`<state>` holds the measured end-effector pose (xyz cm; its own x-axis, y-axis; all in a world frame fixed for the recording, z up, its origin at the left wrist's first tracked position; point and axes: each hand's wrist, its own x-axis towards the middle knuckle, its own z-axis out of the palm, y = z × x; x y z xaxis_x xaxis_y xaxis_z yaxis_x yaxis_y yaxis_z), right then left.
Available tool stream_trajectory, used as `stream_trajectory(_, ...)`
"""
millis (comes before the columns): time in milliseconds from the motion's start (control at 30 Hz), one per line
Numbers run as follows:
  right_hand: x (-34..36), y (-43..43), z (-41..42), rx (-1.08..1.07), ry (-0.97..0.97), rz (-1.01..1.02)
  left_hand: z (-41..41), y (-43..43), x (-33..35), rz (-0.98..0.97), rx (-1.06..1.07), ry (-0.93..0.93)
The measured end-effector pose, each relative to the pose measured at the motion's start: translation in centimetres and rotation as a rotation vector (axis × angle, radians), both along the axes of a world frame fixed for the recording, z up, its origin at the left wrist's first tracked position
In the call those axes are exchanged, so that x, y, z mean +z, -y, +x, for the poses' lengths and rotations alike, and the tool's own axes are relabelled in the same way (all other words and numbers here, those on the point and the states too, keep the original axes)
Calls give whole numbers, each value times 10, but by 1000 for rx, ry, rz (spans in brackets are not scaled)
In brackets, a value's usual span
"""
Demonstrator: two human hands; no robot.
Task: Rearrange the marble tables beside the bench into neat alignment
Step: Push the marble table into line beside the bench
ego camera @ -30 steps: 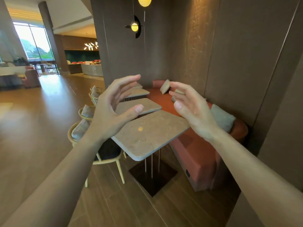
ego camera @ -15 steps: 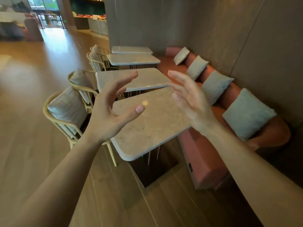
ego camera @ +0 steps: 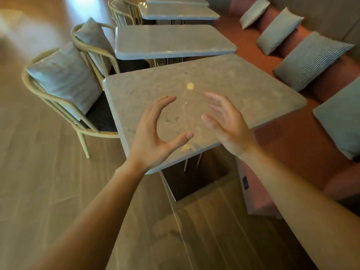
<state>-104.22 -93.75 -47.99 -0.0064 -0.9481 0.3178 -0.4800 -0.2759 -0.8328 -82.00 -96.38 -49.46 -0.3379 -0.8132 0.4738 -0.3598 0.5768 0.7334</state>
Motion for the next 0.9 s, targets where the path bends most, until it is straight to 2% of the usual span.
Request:
stream_trajectory(233,-112,25,-10,56,-173,54,-12,10,-101,72,136,179)
stream_trajectory(367,-143,32,-9,98,-224,40,-9,8,-130,61,210,328)
stream_trajectory(567,-156,55,-22,153,-579,46,-6,24,-144,85,332,687)
stream_trajectory(667,-154,74,-39,146,-790,52,-10,36,-146,36,374,863)
stream_trajectory(767,-154,88,-51,168,-988,22,-13,39,-150,-4,429,896)
stream_trajectory(900,-160,97,-52,122,-1086,-13,-15,42,-153,-42,451,910)
